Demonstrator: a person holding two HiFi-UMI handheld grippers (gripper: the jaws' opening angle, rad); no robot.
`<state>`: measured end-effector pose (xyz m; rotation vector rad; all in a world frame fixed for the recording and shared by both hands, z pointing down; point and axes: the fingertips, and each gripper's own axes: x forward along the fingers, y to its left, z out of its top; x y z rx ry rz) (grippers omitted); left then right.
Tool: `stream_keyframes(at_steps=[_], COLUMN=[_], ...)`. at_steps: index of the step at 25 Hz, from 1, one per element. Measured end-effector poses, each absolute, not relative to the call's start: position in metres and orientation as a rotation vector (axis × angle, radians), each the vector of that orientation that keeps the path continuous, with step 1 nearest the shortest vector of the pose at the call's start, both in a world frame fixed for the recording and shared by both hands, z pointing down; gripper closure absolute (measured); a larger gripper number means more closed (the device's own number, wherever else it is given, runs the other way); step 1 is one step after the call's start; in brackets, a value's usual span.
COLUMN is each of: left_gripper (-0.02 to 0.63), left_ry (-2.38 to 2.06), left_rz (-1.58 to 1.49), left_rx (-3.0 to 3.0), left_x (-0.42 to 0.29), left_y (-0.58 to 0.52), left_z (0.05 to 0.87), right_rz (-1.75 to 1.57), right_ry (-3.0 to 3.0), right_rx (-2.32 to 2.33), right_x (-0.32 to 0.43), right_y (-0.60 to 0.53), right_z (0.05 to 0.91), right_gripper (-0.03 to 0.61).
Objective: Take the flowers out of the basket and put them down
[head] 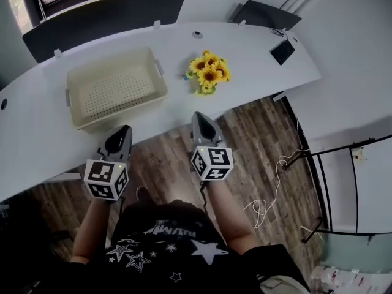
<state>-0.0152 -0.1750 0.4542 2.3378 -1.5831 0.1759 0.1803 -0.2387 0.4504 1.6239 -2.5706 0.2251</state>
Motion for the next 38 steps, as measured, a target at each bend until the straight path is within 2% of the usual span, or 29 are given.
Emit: stream_keyframes(at_steps=[15,30,38], left_gripper=[0.597,0.597,0.597], left_ry=[-1.758,-1.863,-1.892], left_rz=[0.185,0.022,0.020], left_rx=[2.261,2.198,2.196], left_x=[0.050,0.113,0.112], left_y=[-0.078,0.038,0.070], left_z=[0.428,0.400,0.393], right_rz=[0.210,0.126,0.130], right_ry=[-2.724,-2.819,-2.848], right_rx=[1.327,1.159,1.150], right_x=[0.211,0.266,0.268], right_y=[-0.142,-0.033,-0.008], right_z=[0.433,0.421,0.415], right_gripper=[0.577,0.577,0.577])
